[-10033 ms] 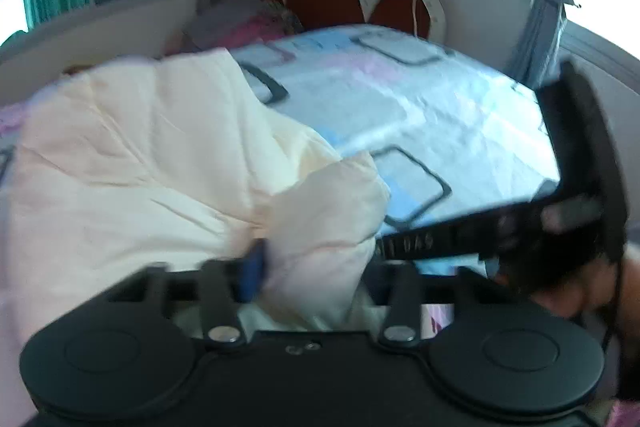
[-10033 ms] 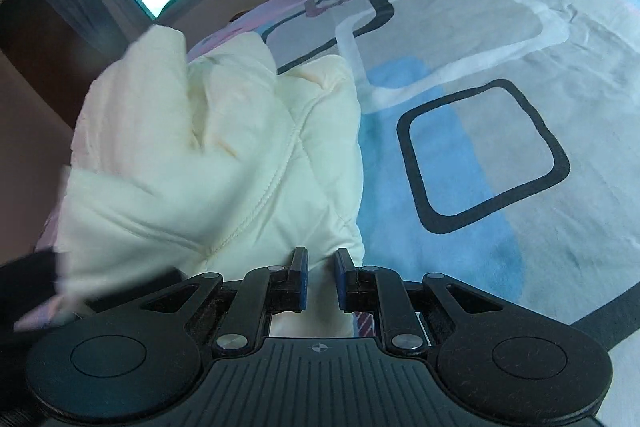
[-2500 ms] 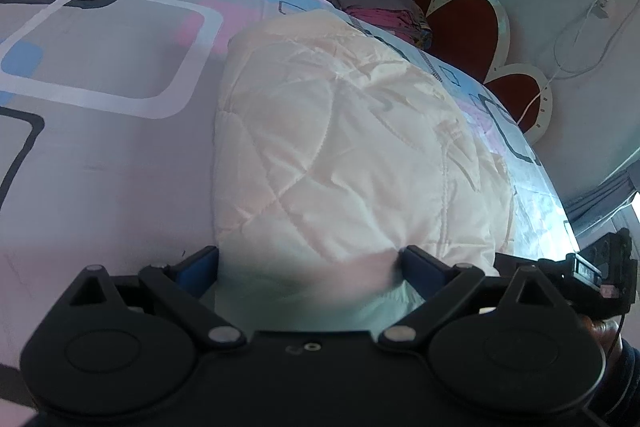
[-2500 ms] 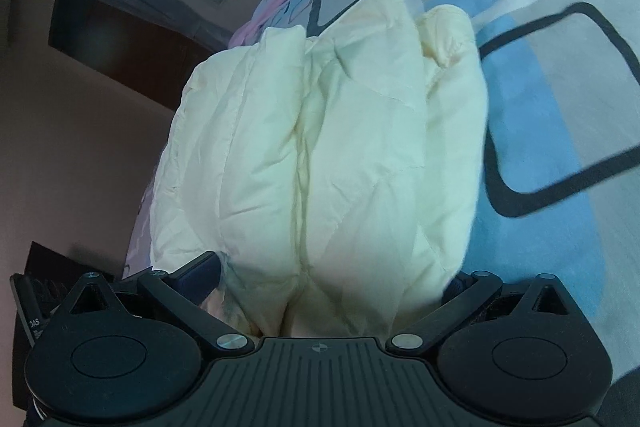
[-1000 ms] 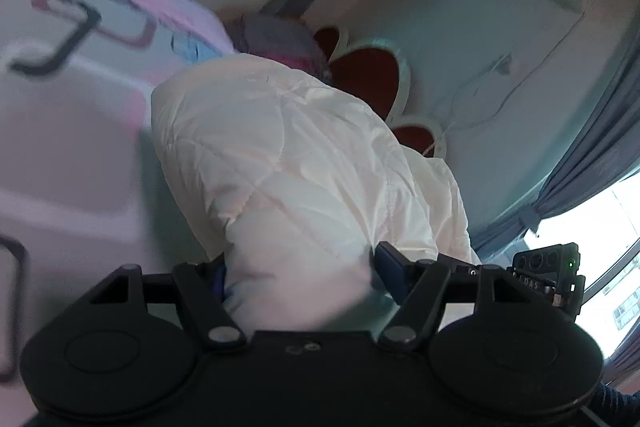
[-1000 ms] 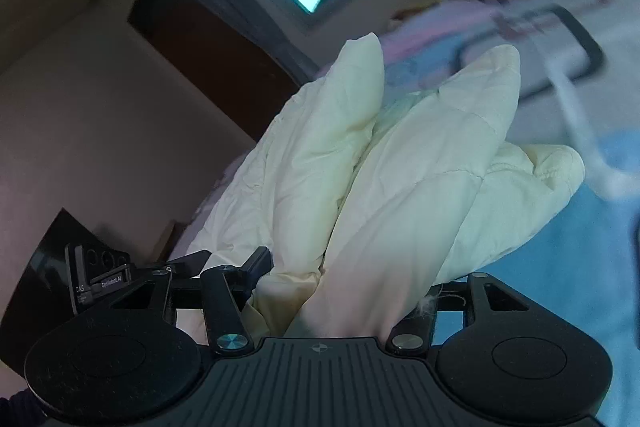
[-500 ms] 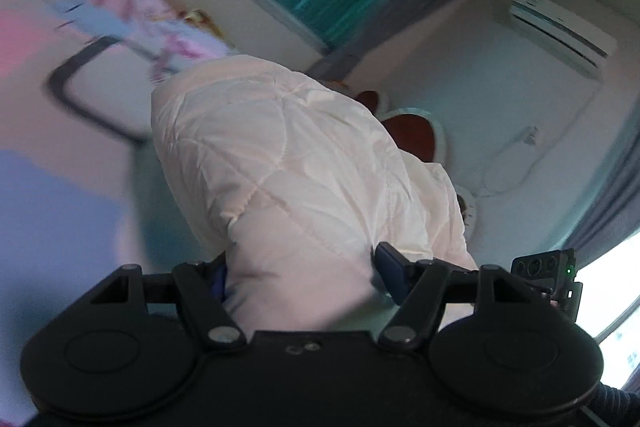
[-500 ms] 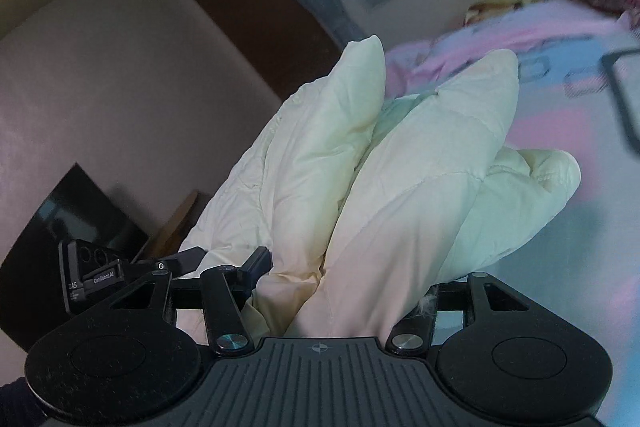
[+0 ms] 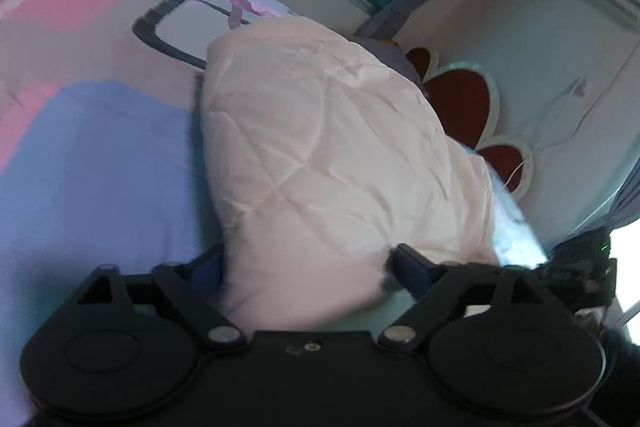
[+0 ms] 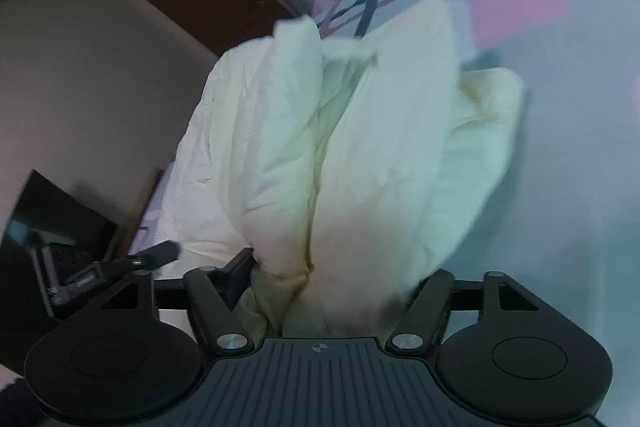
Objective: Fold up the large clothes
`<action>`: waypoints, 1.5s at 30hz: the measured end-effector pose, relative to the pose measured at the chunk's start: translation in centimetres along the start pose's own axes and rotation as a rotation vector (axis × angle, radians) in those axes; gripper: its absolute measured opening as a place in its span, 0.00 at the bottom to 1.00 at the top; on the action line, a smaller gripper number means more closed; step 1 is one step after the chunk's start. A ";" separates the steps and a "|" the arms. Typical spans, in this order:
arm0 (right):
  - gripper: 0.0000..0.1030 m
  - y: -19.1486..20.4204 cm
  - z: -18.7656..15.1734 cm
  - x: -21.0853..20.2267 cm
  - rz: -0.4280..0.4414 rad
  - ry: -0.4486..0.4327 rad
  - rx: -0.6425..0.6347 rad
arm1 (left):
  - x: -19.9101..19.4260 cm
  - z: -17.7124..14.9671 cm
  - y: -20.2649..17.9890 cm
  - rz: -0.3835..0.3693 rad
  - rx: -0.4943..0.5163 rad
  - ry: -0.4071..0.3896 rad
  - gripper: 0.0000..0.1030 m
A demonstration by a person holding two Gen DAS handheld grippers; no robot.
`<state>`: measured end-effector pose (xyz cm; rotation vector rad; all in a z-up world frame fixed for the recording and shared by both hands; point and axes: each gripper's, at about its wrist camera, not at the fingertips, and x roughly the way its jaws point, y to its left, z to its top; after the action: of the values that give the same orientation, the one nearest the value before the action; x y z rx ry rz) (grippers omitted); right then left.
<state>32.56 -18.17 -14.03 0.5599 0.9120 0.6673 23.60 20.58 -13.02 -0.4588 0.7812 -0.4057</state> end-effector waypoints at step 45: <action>0.26 8.8 1.4 4.4 -0.440 -0.036 -0.369 | 5.6 5.7 -10.4 0.179 0.406 0.064 0.49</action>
<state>33.22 -9.29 -9.59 0.0355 0.8176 0.4072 29.61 10.53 -7.18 0.0035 0.7714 -0.4005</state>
